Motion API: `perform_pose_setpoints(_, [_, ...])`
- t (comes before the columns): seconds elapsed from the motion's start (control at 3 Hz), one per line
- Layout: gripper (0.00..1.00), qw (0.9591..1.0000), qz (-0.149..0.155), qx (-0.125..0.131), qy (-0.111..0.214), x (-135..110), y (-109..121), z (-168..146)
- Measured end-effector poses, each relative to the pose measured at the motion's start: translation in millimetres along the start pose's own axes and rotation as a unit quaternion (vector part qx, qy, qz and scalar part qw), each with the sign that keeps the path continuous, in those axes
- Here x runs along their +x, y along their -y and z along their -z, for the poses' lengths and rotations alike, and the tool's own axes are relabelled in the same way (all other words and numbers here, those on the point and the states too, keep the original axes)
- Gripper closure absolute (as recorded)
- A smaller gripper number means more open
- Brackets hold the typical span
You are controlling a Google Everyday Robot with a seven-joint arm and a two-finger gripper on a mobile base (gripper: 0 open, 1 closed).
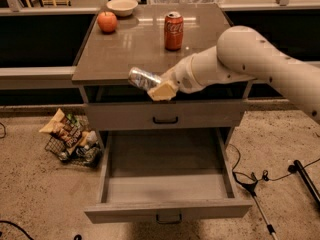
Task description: Place redbull can into middle drawer
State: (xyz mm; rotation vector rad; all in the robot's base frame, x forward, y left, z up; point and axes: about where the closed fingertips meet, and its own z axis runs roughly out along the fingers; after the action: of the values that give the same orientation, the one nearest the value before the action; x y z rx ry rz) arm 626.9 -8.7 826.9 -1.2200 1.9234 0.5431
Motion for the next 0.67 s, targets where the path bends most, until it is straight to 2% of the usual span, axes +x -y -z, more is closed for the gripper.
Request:
perform_pose_setpoints(0.33, [1.00,0.9988,0.022,-0.006,-0.044,40,-5,-9])
perform_pose_setpoints(0.67, [1.00,0.9975,0.015,-0.012,-0.068,88,-7,-13])
